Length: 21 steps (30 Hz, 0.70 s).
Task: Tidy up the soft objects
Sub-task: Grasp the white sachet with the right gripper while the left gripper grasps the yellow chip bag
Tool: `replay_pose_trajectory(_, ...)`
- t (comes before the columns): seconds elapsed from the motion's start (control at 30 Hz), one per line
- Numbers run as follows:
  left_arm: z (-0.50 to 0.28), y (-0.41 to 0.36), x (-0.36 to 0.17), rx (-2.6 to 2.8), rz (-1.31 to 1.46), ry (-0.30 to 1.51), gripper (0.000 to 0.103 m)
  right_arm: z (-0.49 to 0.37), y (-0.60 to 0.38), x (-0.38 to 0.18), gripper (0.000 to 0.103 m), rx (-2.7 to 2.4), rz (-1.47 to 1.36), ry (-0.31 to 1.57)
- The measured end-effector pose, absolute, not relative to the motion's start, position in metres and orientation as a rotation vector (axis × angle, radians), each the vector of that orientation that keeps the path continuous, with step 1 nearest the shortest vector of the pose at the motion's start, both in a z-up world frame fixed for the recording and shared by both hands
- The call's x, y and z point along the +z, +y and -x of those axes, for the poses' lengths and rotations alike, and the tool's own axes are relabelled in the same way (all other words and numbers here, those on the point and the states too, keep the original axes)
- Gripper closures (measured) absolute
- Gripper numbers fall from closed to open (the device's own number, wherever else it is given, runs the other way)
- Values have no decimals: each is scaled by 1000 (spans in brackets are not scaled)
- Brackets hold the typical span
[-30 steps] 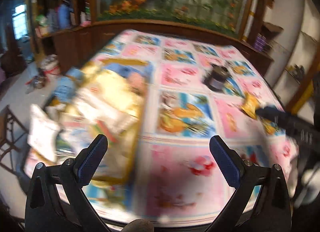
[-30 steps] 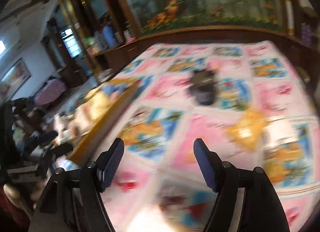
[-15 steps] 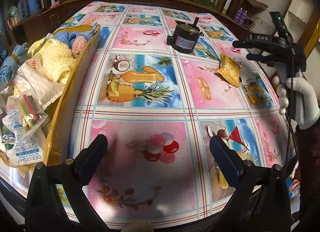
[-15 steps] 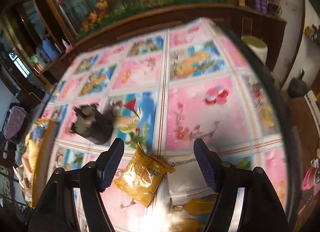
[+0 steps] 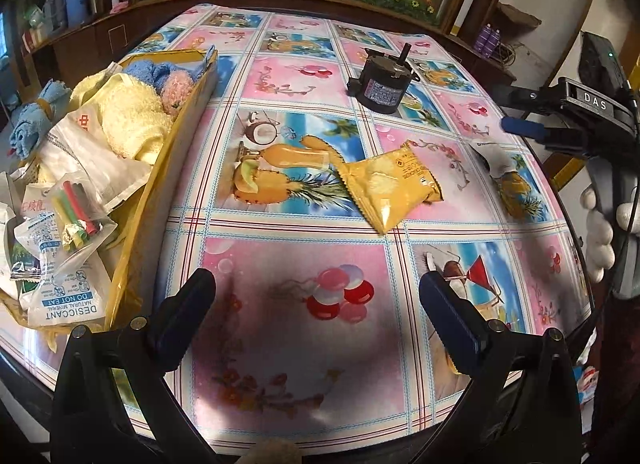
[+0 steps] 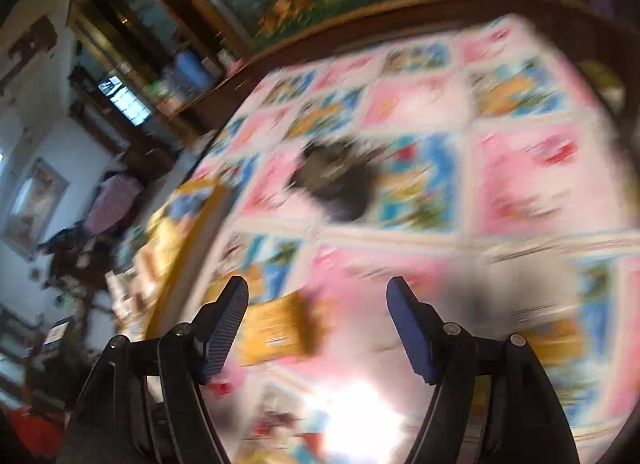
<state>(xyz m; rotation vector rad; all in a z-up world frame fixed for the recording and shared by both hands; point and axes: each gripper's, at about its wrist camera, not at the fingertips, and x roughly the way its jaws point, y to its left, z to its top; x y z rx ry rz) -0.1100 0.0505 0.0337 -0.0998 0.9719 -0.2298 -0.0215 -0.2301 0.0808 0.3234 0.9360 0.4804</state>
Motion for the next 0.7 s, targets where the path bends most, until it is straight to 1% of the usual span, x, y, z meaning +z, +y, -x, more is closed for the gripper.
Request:
replay_pose_trajectory(0.1, 110, 45, 29, -249, 104, 989, 0, 23, -274, 83, 31, 280, -265, 925)
replay_pose_trajectory(0.27, 104, 29, 12, -306, 91, 1070, 0, 12, -311, 50, 31, 184, -302, 997)
replay_pose_trajectory(0.4, 105, 23, 9, -305, 55, 1064, 0, -6, -308, 33, 31, 142, -319, 1015)
replay_pose_trajectory(0.6, 105, 21, 8, -290, 34, 1050, 0, -33, -274, 20, 31, 138, -232, 1071)
replay_pose_trajectory(0.67, 107, 17, 6, -289, -5, 1045, 0, -33, -259, 18, 26, 166, -187, 1088)
replay_pose_trajectory(0.7, 109, 13, 5, -285, -55, 1053, 0, -31, -252, 17, 21, 171, -148, 1091)
